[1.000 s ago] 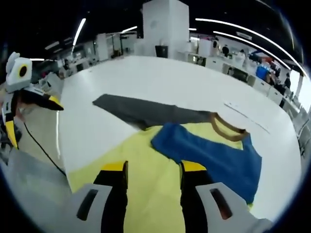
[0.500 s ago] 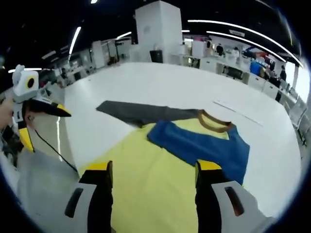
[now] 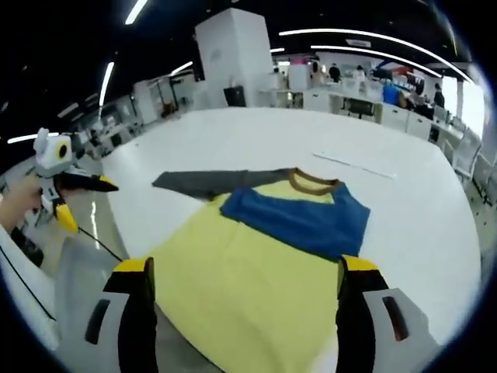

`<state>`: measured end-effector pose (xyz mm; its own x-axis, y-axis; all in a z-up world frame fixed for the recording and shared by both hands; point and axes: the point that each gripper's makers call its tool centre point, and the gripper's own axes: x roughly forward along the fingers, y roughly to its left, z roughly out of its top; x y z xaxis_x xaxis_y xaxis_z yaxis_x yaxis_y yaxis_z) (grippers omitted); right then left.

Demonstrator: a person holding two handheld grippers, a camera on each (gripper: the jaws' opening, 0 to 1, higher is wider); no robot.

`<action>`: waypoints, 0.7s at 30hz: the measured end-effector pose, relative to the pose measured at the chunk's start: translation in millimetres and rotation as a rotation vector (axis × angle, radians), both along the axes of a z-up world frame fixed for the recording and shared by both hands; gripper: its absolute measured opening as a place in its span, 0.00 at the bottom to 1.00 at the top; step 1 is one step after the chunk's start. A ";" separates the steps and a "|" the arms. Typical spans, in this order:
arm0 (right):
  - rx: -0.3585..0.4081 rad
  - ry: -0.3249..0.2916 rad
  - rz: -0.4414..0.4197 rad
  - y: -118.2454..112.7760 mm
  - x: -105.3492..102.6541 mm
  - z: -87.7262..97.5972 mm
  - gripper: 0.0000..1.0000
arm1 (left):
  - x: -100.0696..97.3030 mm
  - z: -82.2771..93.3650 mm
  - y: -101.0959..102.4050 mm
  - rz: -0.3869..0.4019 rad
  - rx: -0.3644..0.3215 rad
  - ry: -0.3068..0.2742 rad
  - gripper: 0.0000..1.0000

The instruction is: Fold the garment on the visible template until the final outline fits inside the template.

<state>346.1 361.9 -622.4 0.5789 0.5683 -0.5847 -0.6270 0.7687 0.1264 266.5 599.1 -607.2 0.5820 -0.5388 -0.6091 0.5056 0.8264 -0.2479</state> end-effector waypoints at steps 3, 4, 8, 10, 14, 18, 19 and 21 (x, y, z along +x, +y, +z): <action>-0.002 0.010 -0.002 -13.6 -2.4 -0.7 1.00 | 1.0 1.1 -0.4 0.006 0.004 -0.001 0.93; -0.003 0.008 0.000 -18.1 -3.3 0.3 1.00 | 1.2 1.0 -0.6 0.007 0.006 0.000 0.93; 0.032 0.001 -0.011 -26.1 -4.6 10.2 1.00 | 2.2 1.7 -2.8 0.008 0.015 0.002 0.93; 0.042 0.000 -0.022 -32.6 -5.4 13.4 1.00 | 2.9 2.8 -3.3 0.009 0.015 0.002 0.93; 0.046 -0.005 -0.038 -44.7 -8.1 15.4 1.00 | 4.5 3.3 -2.4 0.010 0.024 0.006 0.93; 0.050 -0.007 -0.056 -60.9 -12.0 15.3 1.00 | 6.6 4.5 -0.1 0.014 0.026 0.008 0.93; 0.060 -0.013 -0.056 -63.1 -13.1 16.5 1.00 | 7.3 5.1 0.4 0.018 0.021 0.008 0.93; 0.101 -0.023 -0.067 -67.9 -13.4 20.3 1.00 | 7.9 5.9 0.7 0.024 0.012 0.008 0.93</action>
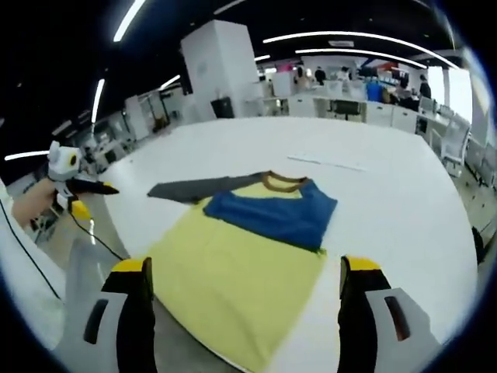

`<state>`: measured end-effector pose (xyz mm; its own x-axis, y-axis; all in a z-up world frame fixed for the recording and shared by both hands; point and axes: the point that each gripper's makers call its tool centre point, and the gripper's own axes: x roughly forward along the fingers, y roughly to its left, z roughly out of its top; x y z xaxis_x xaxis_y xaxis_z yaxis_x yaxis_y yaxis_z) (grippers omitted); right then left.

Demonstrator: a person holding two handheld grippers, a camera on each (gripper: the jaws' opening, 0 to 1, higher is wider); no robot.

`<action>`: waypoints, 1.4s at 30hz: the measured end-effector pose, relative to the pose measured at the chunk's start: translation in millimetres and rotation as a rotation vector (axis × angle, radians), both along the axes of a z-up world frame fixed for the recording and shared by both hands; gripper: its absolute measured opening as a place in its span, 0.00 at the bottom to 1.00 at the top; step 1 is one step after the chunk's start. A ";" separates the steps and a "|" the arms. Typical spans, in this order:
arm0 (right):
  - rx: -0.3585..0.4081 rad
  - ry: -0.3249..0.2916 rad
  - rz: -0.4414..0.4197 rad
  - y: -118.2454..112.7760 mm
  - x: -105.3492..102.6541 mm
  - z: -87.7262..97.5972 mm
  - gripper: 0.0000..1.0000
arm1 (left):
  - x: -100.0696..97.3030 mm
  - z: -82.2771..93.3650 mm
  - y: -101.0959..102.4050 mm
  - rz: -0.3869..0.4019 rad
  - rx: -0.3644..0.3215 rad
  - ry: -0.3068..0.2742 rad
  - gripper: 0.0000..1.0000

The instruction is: Fold the garment on the visible template until the final outline fits inside the template.

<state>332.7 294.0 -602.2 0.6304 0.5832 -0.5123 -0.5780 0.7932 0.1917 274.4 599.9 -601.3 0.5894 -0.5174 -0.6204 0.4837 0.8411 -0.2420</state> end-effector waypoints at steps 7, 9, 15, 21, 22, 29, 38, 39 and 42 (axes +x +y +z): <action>0.010 -0.020 -0.032 -28.0 -3.6 10.4 1.00 | 0.6 -1.2 5.2 0.012 -0.001 0.008 0.93; 0.009 -0.022 -0.041 -35.4 -5.4 12.1 1.00 | 1.1 -2.6 7.0 0.014 0.002 0.013 0.93; -0.038 -0.017 -0.066 -55.4 -16.8 9.5 1.00 | 4.4 -2.5 13.1 0.028 0.004 0.015 0.93; -0.015 -0.008 -0.105 -67.0 -20.5 9.7 1.00 | 5.3 -3.8 15.3 0.025 0.010 0.022 0.93; -0.008 -0.008 -0.110 -67.5 -20.3 10.5 1.00 | 5.4 -3.8 15.6 0.025 0.009 0.023 0.93; 0.008 -0.012 -0.124 -67.0 -16.2 11.7 1.00 | 8.0 -4.7 20.4 0.035 0.008 0.026 0.93; 0.007 0.002 -0.103 -52.2 -12.2 4.4 1.00 | 12.2 -5.4 28.0 0.041 0.014 0.031 0.93; 0.010 0.003 -0.102 -51.8 -12.2 4.3 1.00 | 13.3 -5.0 29.4 0.042 0.015 0.031 0.93; 0.030 0.007 -0.113 -51.9 -10.2 3.4 1.00 | 17.2 -2.1 34.3 0.050 0.014 0.028 0.93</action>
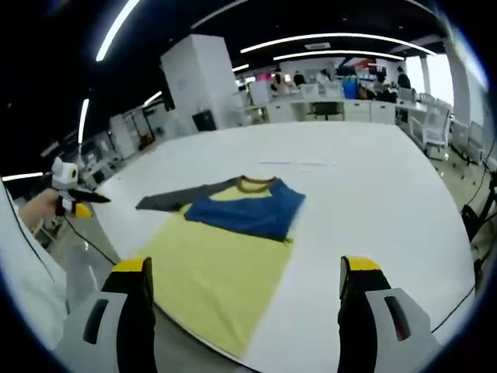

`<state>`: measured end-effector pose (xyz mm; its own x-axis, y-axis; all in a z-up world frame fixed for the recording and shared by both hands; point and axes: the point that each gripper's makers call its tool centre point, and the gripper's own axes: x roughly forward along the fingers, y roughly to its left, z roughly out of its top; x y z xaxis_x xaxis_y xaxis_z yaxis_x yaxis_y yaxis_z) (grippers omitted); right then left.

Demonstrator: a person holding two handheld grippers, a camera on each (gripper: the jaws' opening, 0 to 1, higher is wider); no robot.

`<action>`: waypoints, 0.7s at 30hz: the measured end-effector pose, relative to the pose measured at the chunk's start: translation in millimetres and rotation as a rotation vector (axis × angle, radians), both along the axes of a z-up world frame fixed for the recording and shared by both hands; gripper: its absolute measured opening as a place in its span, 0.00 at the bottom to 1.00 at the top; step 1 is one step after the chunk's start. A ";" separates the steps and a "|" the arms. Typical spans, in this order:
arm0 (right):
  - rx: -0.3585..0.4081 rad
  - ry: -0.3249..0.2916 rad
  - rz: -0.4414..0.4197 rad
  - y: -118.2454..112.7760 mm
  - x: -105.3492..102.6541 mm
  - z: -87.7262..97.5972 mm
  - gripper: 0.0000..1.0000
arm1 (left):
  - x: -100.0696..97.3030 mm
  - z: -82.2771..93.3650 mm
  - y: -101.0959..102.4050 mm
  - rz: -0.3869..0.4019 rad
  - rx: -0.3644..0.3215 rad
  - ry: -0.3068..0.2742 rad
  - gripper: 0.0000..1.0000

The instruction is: Fold the garment on the visible template until the final outline fits inside the template.

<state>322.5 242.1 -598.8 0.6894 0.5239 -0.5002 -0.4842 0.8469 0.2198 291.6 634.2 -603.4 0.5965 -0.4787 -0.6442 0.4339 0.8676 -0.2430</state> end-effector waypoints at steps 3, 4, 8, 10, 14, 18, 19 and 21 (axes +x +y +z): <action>0.007 0.006 -0.019 -2.4 5.7 -1.1 1.00 | 5.0 4.6 9.6 0.024 -0.003 -0.007 0.93; 0.008 0.004 -0.022 -2.9 7.4 -0.5 1.00 | 7.9 6.2 15.0 0.040 -0.007 -0.010 0.93; 0.019 -0.008 -0.038 -4.9 15.3 3.5 0.99 | 16.7 9.1 27.4 0.082 -0.018 -0.009 0.93; 0.018 -0.012 -0.053 -6.5 16.9 3.5 0.98 | 20.9 10.5 32.2 0.085 -0.010 -0.003 0.92; 0.035 0.010 -0.059 -3.0 17.8 -5.0 0.98 | 27.9 20.4 45.4 0.095 0.018 -0.015 0.92; 0.033 0.015 -0.060 0.5 18.0 -7.6 0.98 | 32.6 34.2 60.3 0.105 0.044 -0.034 0.92; 0.040 0.016 -0.057 2.5 18.0 -7.7 0.98 | 35.0 37.3 66.9 0.111 0.057 -0.040 0.92; 0.037 0.022 -0.054 4.8 17.2 -9.7 0.98 | 38.9 38.9 76.6 0.121 0.068 -0.047 0.92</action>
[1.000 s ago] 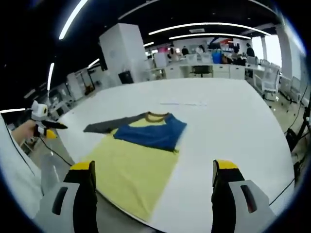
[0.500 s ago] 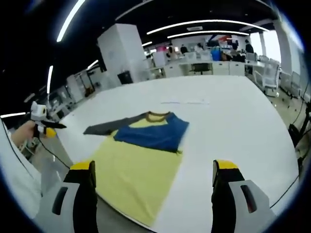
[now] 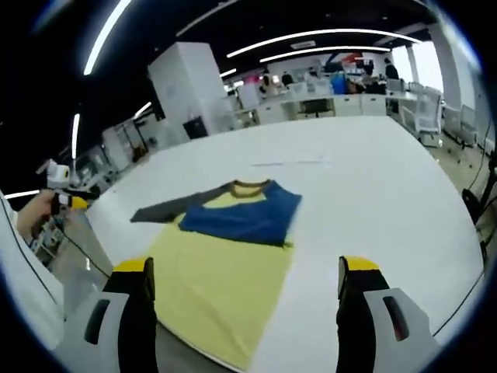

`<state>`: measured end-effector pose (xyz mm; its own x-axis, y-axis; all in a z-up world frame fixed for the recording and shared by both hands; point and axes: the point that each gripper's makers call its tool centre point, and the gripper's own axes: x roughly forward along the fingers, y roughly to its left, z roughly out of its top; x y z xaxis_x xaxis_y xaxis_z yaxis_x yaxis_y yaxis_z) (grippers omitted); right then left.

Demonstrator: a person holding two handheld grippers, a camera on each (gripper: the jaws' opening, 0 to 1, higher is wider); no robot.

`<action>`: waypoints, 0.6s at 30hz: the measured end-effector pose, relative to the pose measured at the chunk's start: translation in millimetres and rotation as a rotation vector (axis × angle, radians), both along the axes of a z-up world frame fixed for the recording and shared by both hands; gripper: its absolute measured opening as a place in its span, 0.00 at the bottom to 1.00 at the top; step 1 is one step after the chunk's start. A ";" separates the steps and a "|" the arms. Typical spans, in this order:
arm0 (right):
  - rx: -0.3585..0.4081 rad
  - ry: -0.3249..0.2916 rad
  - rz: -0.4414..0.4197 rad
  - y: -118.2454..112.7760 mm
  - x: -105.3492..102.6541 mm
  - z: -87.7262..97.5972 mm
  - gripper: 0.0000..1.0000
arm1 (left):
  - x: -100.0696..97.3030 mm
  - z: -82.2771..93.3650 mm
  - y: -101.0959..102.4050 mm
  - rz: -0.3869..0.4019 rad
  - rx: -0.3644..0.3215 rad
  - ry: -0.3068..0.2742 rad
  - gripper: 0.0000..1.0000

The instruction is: Fold the garment on the visible template until the final outline fits inside the template.

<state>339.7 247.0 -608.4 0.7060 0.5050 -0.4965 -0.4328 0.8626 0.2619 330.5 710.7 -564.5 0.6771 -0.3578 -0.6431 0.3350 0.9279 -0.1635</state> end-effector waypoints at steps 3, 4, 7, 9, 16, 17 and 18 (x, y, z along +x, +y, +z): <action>-0.004 0.006 -0.001 -0.1 -0.8 -0.7 0.97 | 6.8 1.3 16.7 0.026 0.004 -0.011 0.92; -0.003 0.003 -0.003 -0.5 -0.7 0.9 0.97 | 8.1 0.5 20.4 0.028 0.007 -0.012 0.92; -0.007 -0.002 -0.010 -4.0 0.4 4.9 0.97 | 14.7 -3.6 37.4 0.042 0.016 -0.011 0.92; -0.013 -0.004 -0.017 -7.2 1.6 6.8 0.97 | 17.9 -7.1 47.4 0.053 0.021 -0.003 0.93; -0.017 -0.006 -0.032 -9.8 4.2 10.6 0.97 | 34.3 -5.4 88.9 0.102 0.032 -0.002 0.93; -0.022 0.000 -0.032 -10.5 4.4 8.7 0.97 | 36.3 -4.4 94.5 0.104 0.044 -0.002 0.93; -0.024 0.002 -0.034 -10.8 4.7 8.0 0.96 | 39.3 -1.7 100.2 0.106 0.045 -0.006 0.93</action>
